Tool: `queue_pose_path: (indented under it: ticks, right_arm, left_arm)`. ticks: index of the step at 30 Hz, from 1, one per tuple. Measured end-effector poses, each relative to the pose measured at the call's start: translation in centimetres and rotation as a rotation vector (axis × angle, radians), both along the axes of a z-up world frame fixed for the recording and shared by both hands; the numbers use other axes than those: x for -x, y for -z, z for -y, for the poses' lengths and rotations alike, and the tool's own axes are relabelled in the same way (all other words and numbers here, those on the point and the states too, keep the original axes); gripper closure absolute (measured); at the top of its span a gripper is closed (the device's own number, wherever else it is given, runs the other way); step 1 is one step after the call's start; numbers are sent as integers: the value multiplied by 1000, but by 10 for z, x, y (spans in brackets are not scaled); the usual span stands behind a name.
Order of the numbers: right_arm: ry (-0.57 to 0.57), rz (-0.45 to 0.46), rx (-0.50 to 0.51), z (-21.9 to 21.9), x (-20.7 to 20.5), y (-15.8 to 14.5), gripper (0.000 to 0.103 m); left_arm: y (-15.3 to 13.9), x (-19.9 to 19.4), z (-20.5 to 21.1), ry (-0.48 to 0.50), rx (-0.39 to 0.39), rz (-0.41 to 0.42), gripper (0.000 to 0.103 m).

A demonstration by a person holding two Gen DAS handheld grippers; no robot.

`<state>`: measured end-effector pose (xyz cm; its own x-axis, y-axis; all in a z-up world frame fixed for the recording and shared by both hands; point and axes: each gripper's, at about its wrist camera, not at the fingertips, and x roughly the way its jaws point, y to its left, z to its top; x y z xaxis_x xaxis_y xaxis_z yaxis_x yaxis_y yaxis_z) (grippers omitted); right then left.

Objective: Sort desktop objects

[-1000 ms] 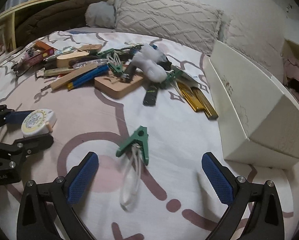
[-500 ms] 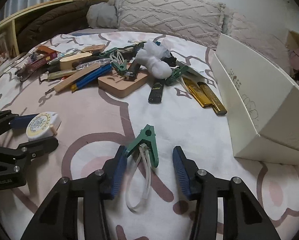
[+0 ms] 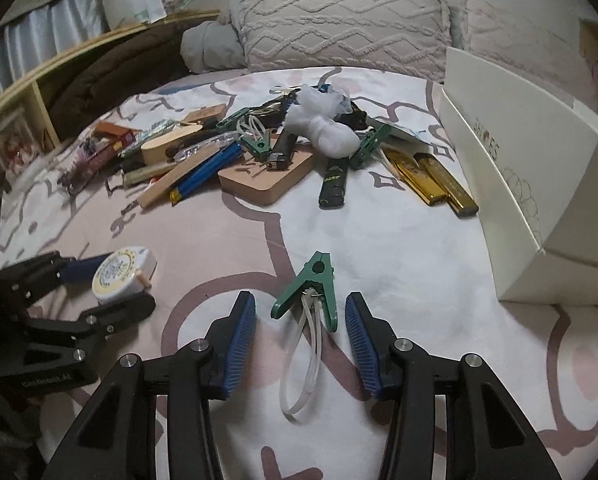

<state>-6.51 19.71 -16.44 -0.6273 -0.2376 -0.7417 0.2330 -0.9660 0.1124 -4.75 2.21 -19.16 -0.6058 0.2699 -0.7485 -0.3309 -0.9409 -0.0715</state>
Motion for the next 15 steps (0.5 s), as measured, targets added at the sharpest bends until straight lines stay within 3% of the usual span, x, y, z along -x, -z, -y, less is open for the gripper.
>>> queue_pose_path:
  ticks: [4, 7, 10, 12, 15]
  right_arm:
    - [10, -7, 3, 0, -1, 0, 56]
    - [8, -9, 1, 1, -1, 1, 71]
    - [2, -16, 12, -1, -2, 0, 72]
    - [0, -28, 10, -1, -3, -2, 73]
    - [-3, -28, 0, 1, -3, -1, 73]
  left_arm:
    - [1, -1, 1, 0, 1, -1, 39]
    - [0, -1, 0, 0, 2, -2, 39]
    - [-1, 0, 1, 7, -8, 2, 43]
    - [-2, 0, 4, 2, -16, 2, 51]
    - [-4, -1, 3, 4, -15, -3, 51]
